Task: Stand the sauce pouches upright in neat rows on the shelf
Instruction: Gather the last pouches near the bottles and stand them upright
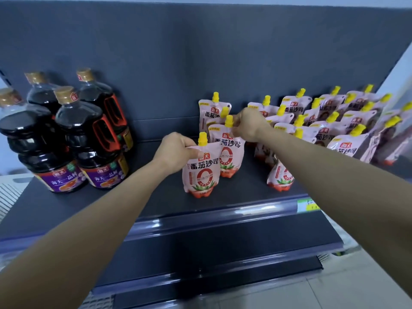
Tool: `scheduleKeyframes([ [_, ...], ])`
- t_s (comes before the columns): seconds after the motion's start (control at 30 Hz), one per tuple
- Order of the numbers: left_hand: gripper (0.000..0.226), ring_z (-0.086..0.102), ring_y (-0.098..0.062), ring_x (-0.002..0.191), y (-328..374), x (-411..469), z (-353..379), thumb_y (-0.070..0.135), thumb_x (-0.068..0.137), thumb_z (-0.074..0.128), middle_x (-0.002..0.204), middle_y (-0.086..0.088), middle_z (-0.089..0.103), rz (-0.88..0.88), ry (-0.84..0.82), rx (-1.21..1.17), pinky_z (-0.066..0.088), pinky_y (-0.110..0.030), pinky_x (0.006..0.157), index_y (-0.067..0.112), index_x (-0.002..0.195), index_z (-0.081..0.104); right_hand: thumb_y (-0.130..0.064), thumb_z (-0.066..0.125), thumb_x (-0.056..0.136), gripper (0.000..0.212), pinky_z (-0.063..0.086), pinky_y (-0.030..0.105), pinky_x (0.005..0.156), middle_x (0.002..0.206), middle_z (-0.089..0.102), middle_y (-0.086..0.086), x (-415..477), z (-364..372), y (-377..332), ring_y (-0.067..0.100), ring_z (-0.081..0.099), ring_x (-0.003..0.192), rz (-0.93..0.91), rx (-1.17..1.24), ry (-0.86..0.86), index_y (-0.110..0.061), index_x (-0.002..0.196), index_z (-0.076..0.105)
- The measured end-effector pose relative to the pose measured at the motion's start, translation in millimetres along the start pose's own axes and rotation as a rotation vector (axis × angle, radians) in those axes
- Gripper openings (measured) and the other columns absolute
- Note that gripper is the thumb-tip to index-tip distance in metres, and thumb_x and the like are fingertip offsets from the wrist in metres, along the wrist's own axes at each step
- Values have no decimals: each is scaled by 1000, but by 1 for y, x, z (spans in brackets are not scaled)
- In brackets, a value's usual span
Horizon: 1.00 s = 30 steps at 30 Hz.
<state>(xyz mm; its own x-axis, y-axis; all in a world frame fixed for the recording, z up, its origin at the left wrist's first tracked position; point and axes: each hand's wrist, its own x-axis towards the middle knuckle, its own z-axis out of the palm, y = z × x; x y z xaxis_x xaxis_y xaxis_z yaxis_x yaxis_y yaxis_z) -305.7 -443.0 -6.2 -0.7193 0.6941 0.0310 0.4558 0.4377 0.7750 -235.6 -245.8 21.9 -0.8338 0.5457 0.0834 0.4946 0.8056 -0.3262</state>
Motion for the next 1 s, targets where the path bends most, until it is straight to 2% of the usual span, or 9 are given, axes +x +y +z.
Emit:
scheduleKeyframes([
  [0.2,10,62,-8,67,21,2,17,19,78,72,71,2,70,4,-64,4,42,-20,56,9,77,75,-11,63,85,24,51,37,78,91,67,24,-2,-12,6,28,57,80,-62,-4,-101,9,97,70],
  [0.3,7,61,-3,67,29,-1,24,20,77,72,70,7,69,7,-92,-2,42,-18,55,13,78,76,-13,56,90,27,42,30,68,79,56,18,-6,-16,3,28,52,77,-75,-42,-134,10,97,68],
  [0.4,7,61,-2,67,34,-4,29,20,78,72,69,13,67,14,-103,-5,41,-15,55,15,82,76,-13,52,91,29,41,31,70,81,56,18,-9,-22,2,28,53,79,-78,-49,-139,9,99,68],
  [0.53,12,64,-8,76,39,-7,30,17,79,71,77,6,69,19,-125,-11,46,-19,63,13,89,75,-11,47,91,30,53,41,86,105,70,23,-12,-32,-1,36,64,102,-91,-38,-100,4,106,69],
  [0.63,14,65,-13,85,40,-10,28,16,81,69,88,1,71,30,-153,4,48,-22,69,13,93,74,-4,45,89,31,54,46,90,112,68,23,-16,-39,-3,37,62,107,-103,-67,-78,5,107,68],
  [0.73,5,64,-10,82,44,-12,22,20,80,69,82,7,70,68,-213,43,45,-21,64,19,84,72,1,43,87,33,54,45,91,114,69,20,-25,-44,-1,36,63,107,-121,-125,-49,1,107,69],
  [0.8,4,64,-10,84,50,-14,15,25,80,69,85,8,71,108,-179,27,47,-21,67,23,83,71,2,44,84,35,55,44,89,112,69,17,-31,-50,0,36,63,105,-135,-160,-19,-3,108,69],
  [0.87,16,64,-8,92,60,-12,6,30,81,67,96,7,71,164,-96,28,48,-20,76,22,94,71,1,44,82,35,55,46,87,111,68,19,-39,-60,2,39,63,103,-130,-207,16,-2,108,67],
  [1.0,29,61,-9,101,97,-10,0,28,84,63,109,4,66,335,0,124,43,-18,81,18,111,64,-3,46,83,35,55,40,82,116,64,18,-53,-85,7,40,61,102,-94,-326,89,-6,113,64],
])
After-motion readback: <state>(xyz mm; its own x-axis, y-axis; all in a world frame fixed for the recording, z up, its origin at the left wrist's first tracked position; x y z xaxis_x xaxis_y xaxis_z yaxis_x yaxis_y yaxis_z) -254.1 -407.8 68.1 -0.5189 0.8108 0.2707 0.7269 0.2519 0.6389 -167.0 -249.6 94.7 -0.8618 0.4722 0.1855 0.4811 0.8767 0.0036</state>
